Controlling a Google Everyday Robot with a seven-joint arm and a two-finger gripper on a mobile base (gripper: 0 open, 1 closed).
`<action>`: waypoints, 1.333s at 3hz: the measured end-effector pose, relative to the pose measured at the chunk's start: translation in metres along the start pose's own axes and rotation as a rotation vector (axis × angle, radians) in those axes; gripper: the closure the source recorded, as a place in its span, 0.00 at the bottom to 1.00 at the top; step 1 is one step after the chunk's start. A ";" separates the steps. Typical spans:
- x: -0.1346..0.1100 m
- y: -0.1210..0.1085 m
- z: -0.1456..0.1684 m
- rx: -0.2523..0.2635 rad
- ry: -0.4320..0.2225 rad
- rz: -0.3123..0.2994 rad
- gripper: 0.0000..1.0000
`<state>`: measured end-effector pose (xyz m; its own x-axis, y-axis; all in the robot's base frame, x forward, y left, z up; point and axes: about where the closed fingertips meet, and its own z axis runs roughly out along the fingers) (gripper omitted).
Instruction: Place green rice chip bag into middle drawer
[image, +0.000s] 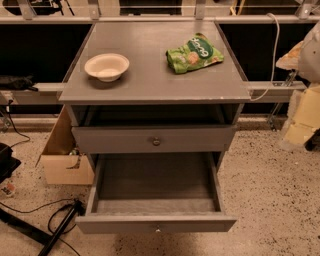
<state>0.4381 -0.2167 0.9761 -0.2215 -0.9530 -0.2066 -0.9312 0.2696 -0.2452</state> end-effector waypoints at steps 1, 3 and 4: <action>0.000 0.000 0.000 0.000 0.000 0.000 0.00; -0.058 -0.018 0.039 0.014 0.173 -0.108 0.00; -0.103 -0.039 0.078 0.014 0.325 -0.244 0.00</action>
Offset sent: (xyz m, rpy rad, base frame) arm 0.0849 0.0570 -0.0121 -0.4450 -0.0361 0.0194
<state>0.5197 -0.1179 0.9329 -0.0763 -0.9826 0.1692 -0.9641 0.0294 -0.2637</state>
